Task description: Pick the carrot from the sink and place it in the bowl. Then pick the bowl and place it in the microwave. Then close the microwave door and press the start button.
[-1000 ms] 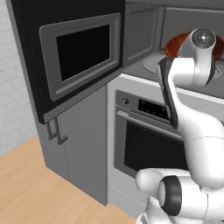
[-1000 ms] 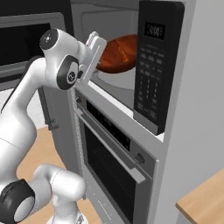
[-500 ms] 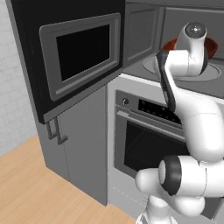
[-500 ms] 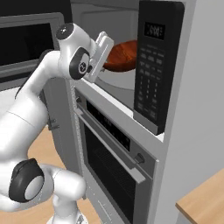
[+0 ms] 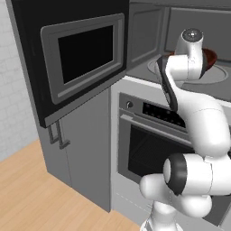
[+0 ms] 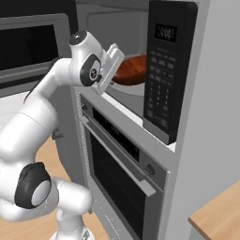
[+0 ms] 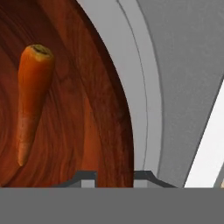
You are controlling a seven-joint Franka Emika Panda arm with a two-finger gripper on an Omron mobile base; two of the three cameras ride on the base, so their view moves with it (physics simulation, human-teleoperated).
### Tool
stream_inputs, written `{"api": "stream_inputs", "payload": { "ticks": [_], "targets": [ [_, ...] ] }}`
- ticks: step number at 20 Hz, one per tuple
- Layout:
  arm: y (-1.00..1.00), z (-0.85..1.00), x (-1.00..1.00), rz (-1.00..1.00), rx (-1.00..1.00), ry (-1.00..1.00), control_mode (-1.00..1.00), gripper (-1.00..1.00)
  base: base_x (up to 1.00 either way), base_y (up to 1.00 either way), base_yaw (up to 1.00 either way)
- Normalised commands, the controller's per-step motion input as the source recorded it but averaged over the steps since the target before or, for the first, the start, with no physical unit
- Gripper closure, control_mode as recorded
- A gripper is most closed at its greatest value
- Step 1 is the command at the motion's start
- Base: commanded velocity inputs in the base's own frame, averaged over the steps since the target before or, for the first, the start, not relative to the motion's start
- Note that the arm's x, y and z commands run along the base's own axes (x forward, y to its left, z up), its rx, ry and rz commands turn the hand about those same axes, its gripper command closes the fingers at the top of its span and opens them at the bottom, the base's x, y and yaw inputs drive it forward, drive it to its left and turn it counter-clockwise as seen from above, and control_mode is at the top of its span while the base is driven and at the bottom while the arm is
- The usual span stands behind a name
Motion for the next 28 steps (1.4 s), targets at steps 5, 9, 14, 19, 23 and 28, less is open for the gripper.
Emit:
{"api": "stream_inputs", "payload": {
  "ticks": [5,9,14,19,23,28],
  "targets": [
    [-0.11,-0.33,0.20,0.00,0.00,0.01,-1.00,1.00,0.00,0.00,0.00],
    [-0.07,-0.10,0.55,0.00,0.00,0.01,-1.00,1.00,0.00,0.00,0.00],
    [-0.02,-0.05,0.80,0.00,0.00,0.03,-1.00,-1.00,0.00,0.00,0.00],
    [0.00,0.00,-0.03,0.00,0.00,-0.15,-1.00,-1.00,0.00,0.00,0.00],
    [0.06,0.00,-0.61,0.00,0.00,-0.40,-1.00,-1.00,0.00,0.00,0.00],
    [0.27,0.03,-0.98,0.00,-0.02,-0.36,-1.00,-1.00,0.00,0.00,0.00]
  ]
}}
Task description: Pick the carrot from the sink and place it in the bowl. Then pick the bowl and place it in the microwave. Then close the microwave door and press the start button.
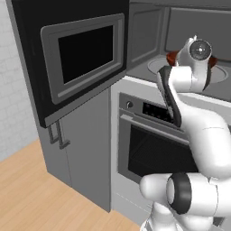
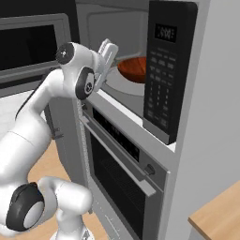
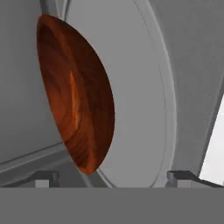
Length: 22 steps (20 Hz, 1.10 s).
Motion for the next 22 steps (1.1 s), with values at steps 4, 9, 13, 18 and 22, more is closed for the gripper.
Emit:
{"api": "stream_inputs", "payload": {
  "ticks": [4,9,13,18,22],
  "targets": [
    [0.34,0.61,-1.00,0.00,-0.01,-0.20,-1.00,-1.00,0.00,0.00,0.00],
    [0.15,0.61,-1.00,0.00,-0.07,0.04,-1.00,-1.00,0.00,0.00,0.00],
    [0.18,0.47,-1.00,0.00,-0.17,0.15,-1.00,-1.00,0.00,0.00,0.00],
    [0.63,0.09,-1.00,-0.01,-0.16,0.03,-1.00,-1.00,0.00,0.00,0.00],
    [0.74,0.00,-1.00,0.00,-0.02,-0.17,-1.00,-1.00,0.00,0.00,0.00]
  ]
}}
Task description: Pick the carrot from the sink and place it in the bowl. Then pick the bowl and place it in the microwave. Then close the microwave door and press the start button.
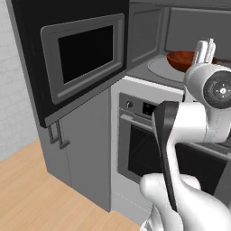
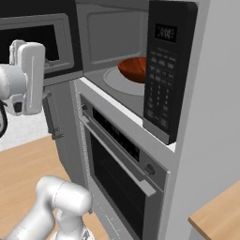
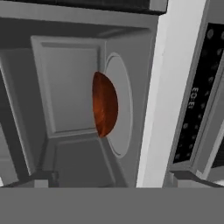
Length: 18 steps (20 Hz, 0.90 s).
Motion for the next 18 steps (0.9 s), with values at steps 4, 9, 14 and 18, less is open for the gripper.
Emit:
{"api": "stream_inputs", "payload": {
  "ticks": [4,9,14,18],
  "targets": [
    [0.79,-0.04,-1.00,0.03,0.00,-0.18,-1.00,-1.00,0.00,0.00,0.00],
    [0.79,-0.14,-0.78,0.11,0.03,-0.01,-1.00,-1.00,0.00,0.00,0.00],
    [0.94,-0.23,-0.06,0.04,-0.02,0.00,-1.00,-1.00,0.00,0.00,0.00],
    [1.00,-0.09,0.16,-0.05,-0.11,0.00,-1.00,-1.00,0.00,0.00,0.00]
  ]
}}
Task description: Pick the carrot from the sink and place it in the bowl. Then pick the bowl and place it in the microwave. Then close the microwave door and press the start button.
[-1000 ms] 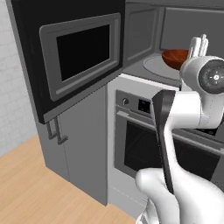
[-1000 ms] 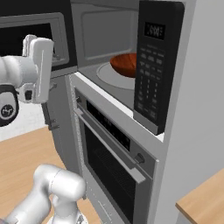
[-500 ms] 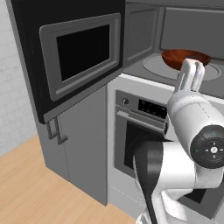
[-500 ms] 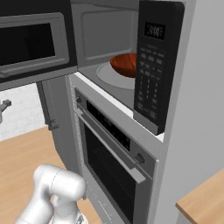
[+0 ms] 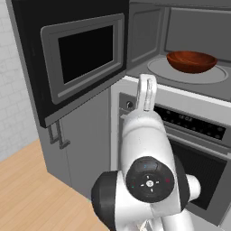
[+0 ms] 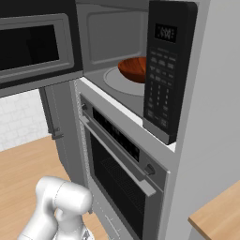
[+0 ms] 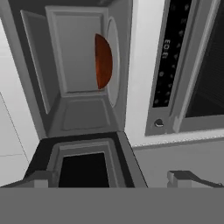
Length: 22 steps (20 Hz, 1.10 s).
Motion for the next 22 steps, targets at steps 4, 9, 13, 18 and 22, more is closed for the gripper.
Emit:
{"api": "stream_inputs", "payload": {
  "ticks": [4,9,13,18,22],
  "targets": [
    [1.00,-0.15,0.19,-0.05,-0.04,0.00,-1.00,-1.00,0.00,0.00,0.00],
    [1.00,-0.32,0.32,-0.04,-0.03,0.00,-1.00,-1.00,0.00,0.00,0.00],
    [1.00,-0.47,0.29,-0.07,0.00,0.00,-1.00,-1.00,0.00,0.00,0.00],
    [1.00,-0.38,0.06,-0.09,0.00,0.00,-1.00,-1.00,0.00,0.00,0.00],
    [0.97,-0.49,0.21,-0.08,0.00,0.00,-1.00,-1.00,0.00,0.00,0.00]
  ]
}}
